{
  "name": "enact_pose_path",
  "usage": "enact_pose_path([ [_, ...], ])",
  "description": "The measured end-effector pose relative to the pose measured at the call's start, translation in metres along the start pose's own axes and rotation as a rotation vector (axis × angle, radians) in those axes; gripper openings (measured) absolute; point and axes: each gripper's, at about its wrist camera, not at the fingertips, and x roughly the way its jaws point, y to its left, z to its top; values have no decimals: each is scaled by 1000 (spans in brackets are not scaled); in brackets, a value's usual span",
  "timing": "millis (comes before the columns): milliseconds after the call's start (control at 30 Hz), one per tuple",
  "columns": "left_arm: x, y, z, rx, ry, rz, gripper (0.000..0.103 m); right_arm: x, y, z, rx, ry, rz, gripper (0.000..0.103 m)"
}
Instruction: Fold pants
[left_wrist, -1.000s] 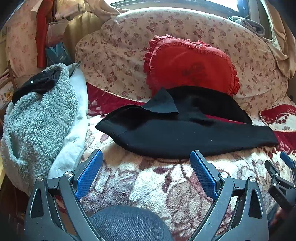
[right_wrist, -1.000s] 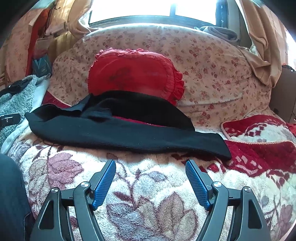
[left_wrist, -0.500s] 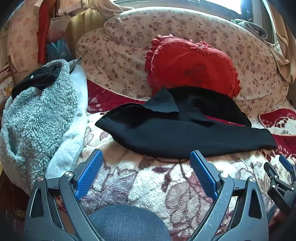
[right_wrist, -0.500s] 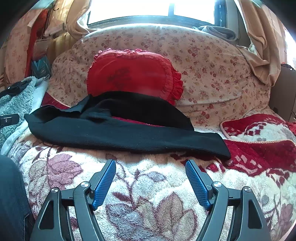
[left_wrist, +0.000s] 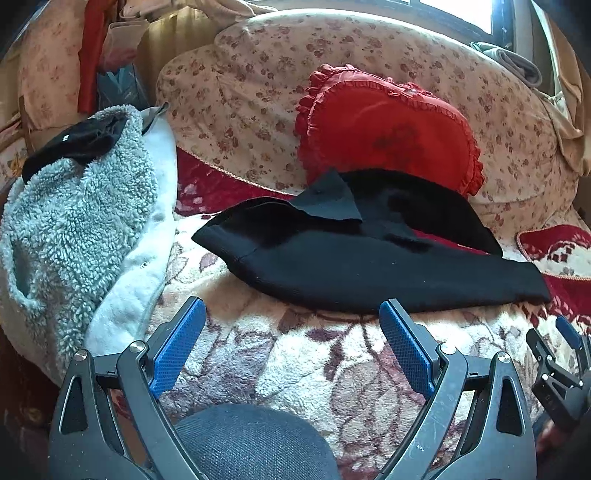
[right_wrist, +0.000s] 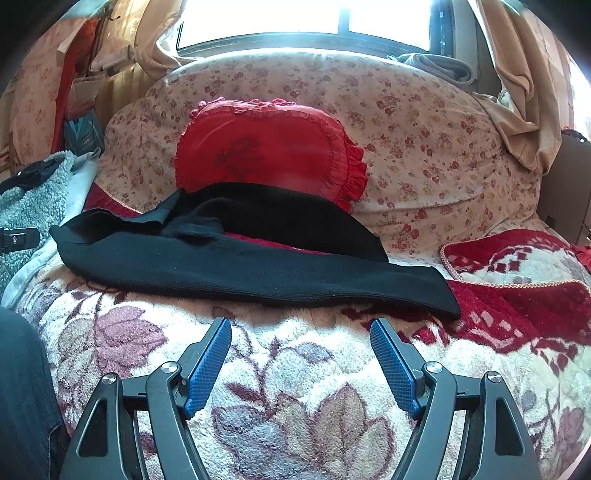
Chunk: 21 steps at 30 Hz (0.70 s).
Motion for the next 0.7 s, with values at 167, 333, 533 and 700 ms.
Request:
enact_pose_path([
  [167, -1, -7, 0, 46, -6, 28, 95, 0, 0, 0, 0, 1, 1, 76],
  [333, -6, 20, 6, -60, -2, -61, 95, -1, -3, 0, 11, -5, -7, 76],
  [533, -1, 104, 36, -186, -57, -231, 100, -16, -25, 21, 35, -56, -3, 76],
  [700, 75, 147, 47, -384, 177, -541, 100, -10, -51, 53, -67, -109, 27, 76],
])
